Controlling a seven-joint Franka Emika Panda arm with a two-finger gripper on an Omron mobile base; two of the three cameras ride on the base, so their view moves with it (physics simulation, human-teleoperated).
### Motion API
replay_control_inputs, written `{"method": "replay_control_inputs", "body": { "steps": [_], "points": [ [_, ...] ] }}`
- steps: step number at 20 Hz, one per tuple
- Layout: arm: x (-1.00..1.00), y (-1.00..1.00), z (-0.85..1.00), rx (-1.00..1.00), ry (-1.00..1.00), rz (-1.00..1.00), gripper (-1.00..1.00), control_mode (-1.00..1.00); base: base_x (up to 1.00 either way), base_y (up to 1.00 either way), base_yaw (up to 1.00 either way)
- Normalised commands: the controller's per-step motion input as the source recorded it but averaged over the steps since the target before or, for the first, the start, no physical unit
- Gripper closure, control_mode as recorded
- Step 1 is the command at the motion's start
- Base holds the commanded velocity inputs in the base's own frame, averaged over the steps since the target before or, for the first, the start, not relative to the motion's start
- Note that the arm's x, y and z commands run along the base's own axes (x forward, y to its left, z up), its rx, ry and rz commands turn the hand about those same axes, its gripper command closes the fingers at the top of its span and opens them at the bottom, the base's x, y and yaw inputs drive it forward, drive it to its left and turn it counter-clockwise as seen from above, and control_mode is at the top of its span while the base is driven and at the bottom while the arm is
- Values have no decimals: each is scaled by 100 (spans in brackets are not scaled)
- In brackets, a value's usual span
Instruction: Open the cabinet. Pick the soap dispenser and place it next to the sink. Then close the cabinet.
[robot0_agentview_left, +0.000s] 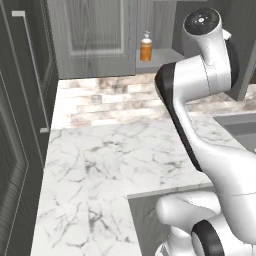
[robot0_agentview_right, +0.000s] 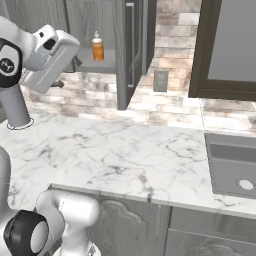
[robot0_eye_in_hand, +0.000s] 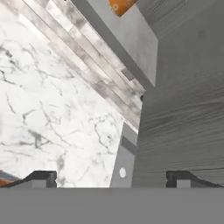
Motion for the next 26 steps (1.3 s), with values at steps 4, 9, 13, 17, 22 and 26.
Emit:
{"method": "replay_control_inputs", "body": {
  "steps": [4, 9, 13, 17, 22, 26],
  "points": [
    [29, 17, -17, 38, -3, 23, -100, -100, 0, 0, 0],
    [36, 1, -32, 34, -19, 8, -100, -100, 0, 0, 0],
    [31, -1, -12, 23, -27, -3, -100, -100, 0, 0, 0],
    [6, 0, 0, 7, -16, -16, -100, -100, 0, 0, 0],
    [0, 5, 20, 6, -4, -12, -100, -100, 0, 0, 0],
    [-9, 2, 44, 9, -1, 0, -100, -100, 0, 0, 0]
  ]
}}
